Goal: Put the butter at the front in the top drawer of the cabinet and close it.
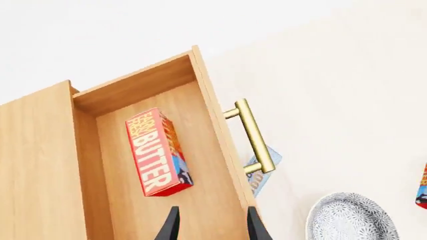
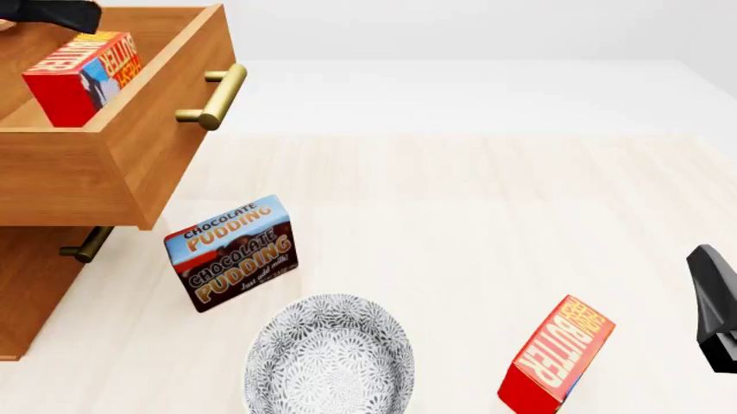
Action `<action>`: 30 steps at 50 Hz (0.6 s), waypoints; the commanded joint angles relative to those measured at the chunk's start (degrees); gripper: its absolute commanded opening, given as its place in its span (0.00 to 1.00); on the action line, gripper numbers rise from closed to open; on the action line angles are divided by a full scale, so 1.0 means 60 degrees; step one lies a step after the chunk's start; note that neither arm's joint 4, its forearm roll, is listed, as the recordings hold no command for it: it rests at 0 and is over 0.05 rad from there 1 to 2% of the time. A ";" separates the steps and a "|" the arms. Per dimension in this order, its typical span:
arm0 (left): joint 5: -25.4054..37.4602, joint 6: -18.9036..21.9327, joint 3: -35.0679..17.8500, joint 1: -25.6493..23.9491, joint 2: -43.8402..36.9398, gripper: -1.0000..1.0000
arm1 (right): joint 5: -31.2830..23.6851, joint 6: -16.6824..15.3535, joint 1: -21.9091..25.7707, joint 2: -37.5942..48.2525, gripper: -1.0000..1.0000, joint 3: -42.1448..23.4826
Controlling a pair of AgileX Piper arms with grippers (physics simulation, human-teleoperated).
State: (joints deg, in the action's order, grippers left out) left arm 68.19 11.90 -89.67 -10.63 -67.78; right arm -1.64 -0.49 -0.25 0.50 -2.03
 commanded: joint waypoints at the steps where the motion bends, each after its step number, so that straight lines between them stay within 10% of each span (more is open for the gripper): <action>1: -0.0122 0.0111 -0.0495 -0.1155 -0.0362 1.00 | 0.0001 0.0021 0.0006 -0.0066 1.00 0.0067; 30: -0.0911 -0.0531 -0.2188 -0.3314 -0.2800 1.00 | 0.0002 0.0020 0.0006 -0.0066 1.00 0.0067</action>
State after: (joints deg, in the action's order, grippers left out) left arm 63.67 10.05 -99.66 -27.05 -80.50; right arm -1.64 -0.49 -0.25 0.50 -2.03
